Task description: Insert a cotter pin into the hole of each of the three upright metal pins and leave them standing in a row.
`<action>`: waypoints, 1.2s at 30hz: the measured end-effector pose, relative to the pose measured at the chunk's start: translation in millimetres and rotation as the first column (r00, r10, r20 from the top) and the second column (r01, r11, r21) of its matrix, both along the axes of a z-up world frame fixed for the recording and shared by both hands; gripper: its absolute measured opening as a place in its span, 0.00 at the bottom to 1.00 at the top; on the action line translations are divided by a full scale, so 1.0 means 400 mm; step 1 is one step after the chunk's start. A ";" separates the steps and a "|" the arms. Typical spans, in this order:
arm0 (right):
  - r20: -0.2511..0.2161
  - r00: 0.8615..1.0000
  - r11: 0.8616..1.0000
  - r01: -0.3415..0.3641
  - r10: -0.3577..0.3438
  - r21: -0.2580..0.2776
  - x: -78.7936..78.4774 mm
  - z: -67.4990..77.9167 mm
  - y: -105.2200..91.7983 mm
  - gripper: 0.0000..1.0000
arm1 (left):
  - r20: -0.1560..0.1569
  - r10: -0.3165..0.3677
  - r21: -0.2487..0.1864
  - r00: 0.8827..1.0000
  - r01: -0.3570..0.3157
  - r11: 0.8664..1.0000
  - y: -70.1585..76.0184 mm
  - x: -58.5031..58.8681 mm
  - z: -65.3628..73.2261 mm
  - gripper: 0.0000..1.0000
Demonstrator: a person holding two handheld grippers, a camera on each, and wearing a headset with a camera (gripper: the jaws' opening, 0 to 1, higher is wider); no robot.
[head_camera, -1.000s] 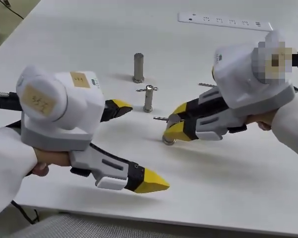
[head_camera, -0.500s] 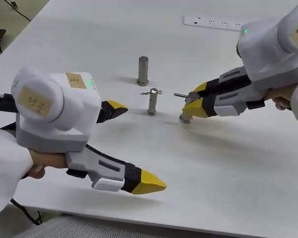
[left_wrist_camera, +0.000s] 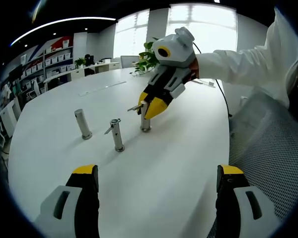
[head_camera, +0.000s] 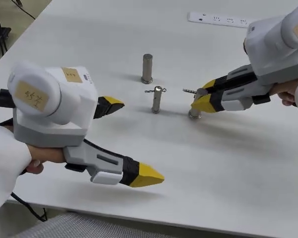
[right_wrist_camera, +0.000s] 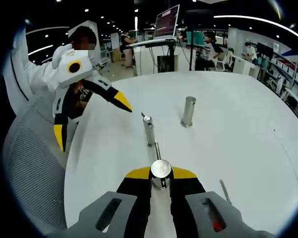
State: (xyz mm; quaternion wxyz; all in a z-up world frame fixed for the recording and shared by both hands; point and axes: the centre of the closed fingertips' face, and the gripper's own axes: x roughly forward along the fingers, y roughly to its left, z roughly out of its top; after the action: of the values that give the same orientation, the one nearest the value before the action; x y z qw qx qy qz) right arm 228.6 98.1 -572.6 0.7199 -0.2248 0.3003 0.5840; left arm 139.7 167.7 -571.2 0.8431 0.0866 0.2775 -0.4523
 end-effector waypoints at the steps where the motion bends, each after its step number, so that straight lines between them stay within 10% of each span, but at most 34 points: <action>1: 0.002 1.000 1.000 -0.003 0.003 -0.002 0.000 -0.002 0.000 0.08 | 0.000 0.002 0.001 1.000 -0.002 1.000 0.002 0.000 0.000 0.99; 20: 0.026 1.000 1.000 0.017 -0.017 0.013 -0.008 -0.011 0.002 0.09 | -0.011 0.032 -0.012 0.999 -0.033 0.999 0.015 0.008 0.004 0.97; 36: 0.018 0.978 0.972 0.205 -0.208 0.120 -0.029 0.085 -0.083 0.46 | 0.038 0.086 -0.086 0.996 -0.082 0.993 0.039 0.038 0.087 0.96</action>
State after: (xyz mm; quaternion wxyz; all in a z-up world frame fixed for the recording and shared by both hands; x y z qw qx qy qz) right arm 216.8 65.0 -538.7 0.7931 -0.1584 0.2764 0.5192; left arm 154.7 183.4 -536.4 0.8699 0.0488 0.2441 -0.4259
